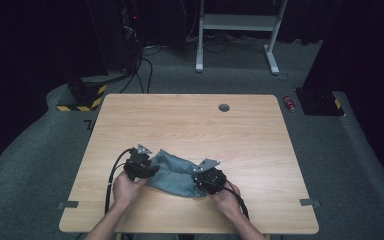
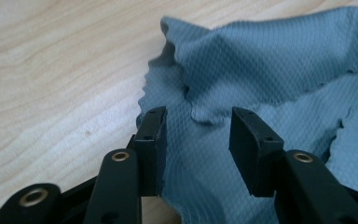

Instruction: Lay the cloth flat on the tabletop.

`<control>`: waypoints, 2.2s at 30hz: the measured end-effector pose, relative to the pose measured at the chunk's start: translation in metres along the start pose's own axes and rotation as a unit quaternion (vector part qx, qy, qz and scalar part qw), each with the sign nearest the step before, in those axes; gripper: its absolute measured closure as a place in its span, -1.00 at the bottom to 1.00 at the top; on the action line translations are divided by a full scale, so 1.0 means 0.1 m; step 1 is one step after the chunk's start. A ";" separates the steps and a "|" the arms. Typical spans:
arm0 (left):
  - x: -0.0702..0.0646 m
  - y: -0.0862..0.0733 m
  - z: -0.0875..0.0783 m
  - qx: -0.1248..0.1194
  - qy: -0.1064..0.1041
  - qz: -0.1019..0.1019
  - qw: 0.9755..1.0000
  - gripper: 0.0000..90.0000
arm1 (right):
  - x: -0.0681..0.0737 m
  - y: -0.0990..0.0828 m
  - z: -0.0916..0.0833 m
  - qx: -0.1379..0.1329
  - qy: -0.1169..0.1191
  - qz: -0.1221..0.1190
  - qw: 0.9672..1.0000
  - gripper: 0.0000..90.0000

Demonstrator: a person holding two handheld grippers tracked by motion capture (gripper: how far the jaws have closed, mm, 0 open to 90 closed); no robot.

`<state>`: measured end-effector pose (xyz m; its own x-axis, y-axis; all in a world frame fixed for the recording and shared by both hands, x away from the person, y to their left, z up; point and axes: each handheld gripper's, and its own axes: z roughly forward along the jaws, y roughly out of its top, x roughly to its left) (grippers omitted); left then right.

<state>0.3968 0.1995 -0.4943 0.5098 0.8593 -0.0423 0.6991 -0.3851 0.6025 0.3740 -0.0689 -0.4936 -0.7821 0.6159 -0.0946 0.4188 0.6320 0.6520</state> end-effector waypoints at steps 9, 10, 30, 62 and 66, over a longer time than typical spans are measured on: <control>0.04 -0.14 -0.01 -0.001 -0.010 -0.010 1.000 0.28 | -0.30 0.04 0.05 0.028 -0.050 0.013 0.998 0.99; 0.04 -0.12 -0.01 -0.006 -0.015 -0.010 1.000 0.28 | -0.34 0.04 0.03 0.026 -0.053 0.021 0.998 0.99; 0.03 0.17 0.21 -0.015 -0.051 -0.038 0.998 0.78 | 0.11 -0.35 -0.19 -0.005 0.020 0.029 0.999 0.34; 0.22 0.42 0.17 -0.061 -0.089 -0.095 0.990 0.97 | 0.01 -0.23 -0.30 -0.037 0.023 0.025 0.999 0.50; 0.25 0.41 0.21 -0.057 -0.076 -0.102 0.990 0.93 | 0.12 -0.31 -0.19 -0.016 0.024 0.009 1.000 0.39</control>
<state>0.4487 0.1986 -0.4870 0.4406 0.8506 -0.2868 0.7379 -0.1612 0.6554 0.3428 -0.0898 -0.5012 -0.7963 0.6030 -0.0472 0.4184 0.6056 0.6769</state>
